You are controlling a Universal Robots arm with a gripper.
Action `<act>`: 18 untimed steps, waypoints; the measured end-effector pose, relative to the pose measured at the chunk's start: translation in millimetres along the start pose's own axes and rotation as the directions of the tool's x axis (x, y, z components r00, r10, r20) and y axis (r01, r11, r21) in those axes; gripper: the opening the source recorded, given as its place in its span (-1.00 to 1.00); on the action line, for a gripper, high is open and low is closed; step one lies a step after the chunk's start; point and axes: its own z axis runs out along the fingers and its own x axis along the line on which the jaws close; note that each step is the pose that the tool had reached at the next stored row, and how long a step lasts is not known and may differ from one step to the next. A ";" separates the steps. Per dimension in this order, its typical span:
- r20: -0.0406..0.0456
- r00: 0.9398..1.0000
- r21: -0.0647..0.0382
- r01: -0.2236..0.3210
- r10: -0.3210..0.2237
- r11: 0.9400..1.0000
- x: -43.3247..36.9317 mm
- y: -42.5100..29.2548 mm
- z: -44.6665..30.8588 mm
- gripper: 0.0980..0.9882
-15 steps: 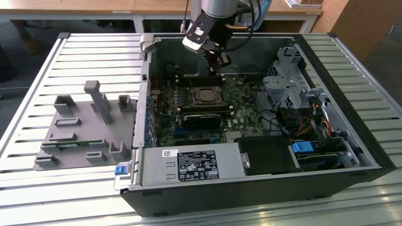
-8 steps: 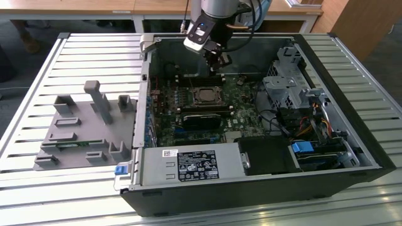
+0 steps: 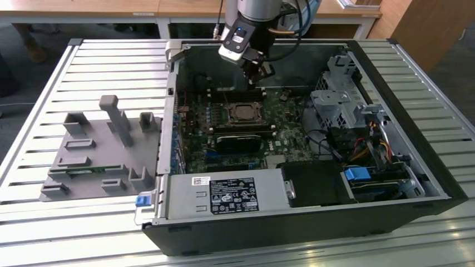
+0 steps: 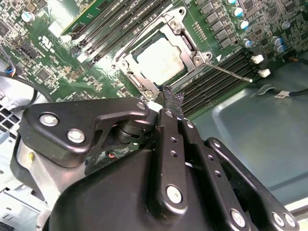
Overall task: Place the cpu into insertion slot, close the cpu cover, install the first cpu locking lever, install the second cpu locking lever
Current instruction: 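Install the first cpu locking lever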
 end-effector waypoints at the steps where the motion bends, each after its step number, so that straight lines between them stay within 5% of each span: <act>1: 0.000 1.000 0.000 0.005 -0.005 1.000 0.0 0.0 0.0 -0.96; 18: -0.001 0.996 0.001 0.093 -0.093 0.996 -0.1 0.0 0.0 -0.96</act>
